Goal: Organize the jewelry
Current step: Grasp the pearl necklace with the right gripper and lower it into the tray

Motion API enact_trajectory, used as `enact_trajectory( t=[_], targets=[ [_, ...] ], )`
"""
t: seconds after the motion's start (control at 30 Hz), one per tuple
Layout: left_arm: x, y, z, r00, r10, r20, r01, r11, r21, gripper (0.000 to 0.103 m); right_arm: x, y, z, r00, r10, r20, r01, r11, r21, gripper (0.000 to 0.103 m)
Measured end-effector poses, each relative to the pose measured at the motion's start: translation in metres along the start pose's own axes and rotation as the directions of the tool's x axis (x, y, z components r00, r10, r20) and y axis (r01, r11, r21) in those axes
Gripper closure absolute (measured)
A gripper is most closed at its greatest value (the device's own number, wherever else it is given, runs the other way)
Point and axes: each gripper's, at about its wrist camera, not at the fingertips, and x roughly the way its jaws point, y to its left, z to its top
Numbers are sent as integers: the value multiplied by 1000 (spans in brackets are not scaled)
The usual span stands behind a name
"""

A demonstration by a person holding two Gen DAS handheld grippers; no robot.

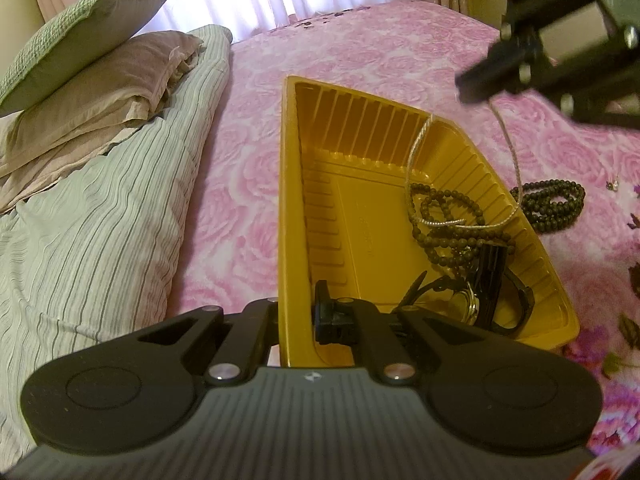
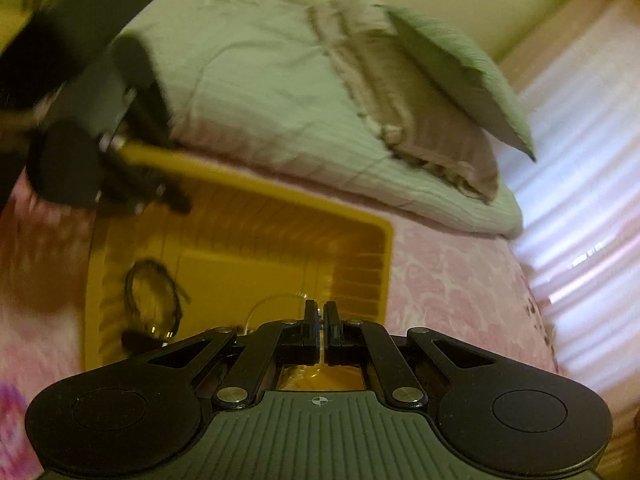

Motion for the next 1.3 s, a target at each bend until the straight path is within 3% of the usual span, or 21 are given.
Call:
enact_trajectory(
  t=[0.2,0.5,0.8,0.97,1.13,1.3],
  targets=[
    [1,2,0,1000,-3,0,3,1000,-6,100,22,9,-12,999,-14,-43,11,998,-56,101],
    [3,3,-1,1000,-4,-3,3,1000,-13,100,27,-15,-4,991,-127,43,125,992,32,101],
    [3,3,-2,1000,-5,-4,5,1000,-16,100,38,-26,6,995,-93,45,89,992,88,101],
    [3,4,-3,1000,-6,-4,6,1000,-20,100,14,-36,-4,992,-109,71,89,968,236,101],
    [3,4,-3,1000,-4,-4,4,1000,-22,100,-15,-48,-43,990,-138,43,98,859,503,101],
    [3,2,-3,1000,0,-5,0,1000,-20,100,-39,-36,-101,989,-145,-12,105,660,744,101]
  ],
)
